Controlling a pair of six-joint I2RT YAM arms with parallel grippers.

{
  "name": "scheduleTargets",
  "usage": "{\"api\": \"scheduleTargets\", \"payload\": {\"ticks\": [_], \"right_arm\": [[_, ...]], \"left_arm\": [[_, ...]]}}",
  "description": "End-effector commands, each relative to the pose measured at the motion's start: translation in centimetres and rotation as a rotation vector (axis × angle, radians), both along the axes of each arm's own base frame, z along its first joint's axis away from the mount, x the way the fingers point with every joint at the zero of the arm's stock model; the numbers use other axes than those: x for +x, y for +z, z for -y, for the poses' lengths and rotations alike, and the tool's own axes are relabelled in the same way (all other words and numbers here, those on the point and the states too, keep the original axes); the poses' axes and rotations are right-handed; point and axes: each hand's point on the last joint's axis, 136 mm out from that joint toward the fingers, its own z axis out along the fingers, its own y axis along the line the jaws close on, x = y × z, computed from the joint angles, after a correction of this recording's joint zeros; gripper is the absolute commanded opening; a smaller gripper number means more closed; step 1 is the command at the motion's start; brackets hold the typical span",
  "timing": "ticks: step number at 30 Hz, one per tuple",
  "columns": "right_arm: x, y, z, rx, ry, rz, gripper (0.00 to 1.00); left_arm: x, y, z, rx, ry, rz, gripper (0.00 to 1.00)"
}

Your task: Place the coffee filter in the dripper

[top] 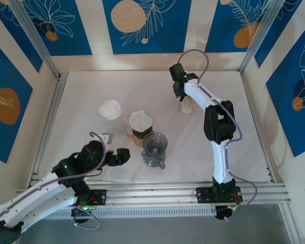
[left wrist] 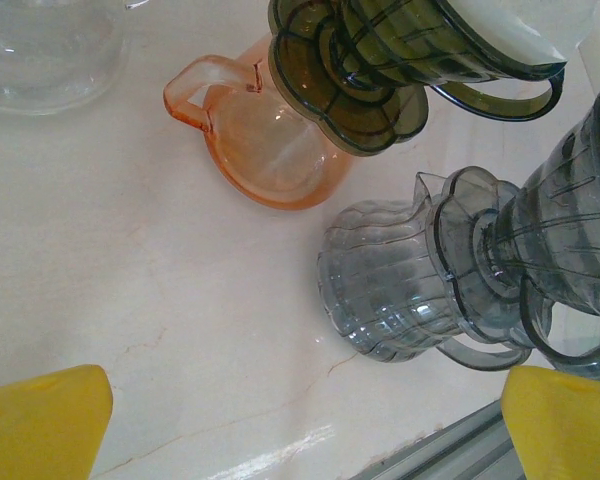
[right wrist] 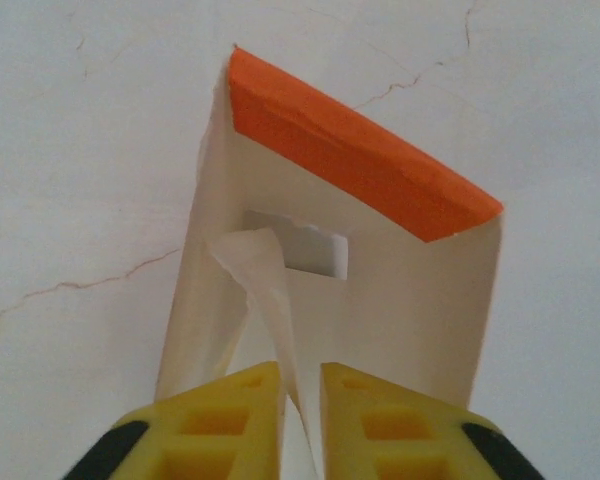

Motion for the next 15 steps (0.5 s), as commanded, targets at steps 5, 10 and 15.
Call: {"api": "scheduleTargets", "payload": {"ticks": [5, 10, 15], "right_arm": [[-0.1, 2.4, 0.1, 0.013, -0.011, 0.071, 0.0], [-2.3, 5.3, 0.1, 0.046, -0.015, 0.112, 0.0], [-6.0, 7.9, 0.0, 0.085, -0.019, 0.147, 0.0]], "left_arm": [[0.4, 0.8, -0.2, -0.014, 0.022, 0.017, 1.0], [0.3, 1.0, 0.1, -0.025, 0.007, 0.02, 1.0], [0.2, 1.5, 0.4, -0.035, -0.01, 0.025, 1.0]]}}
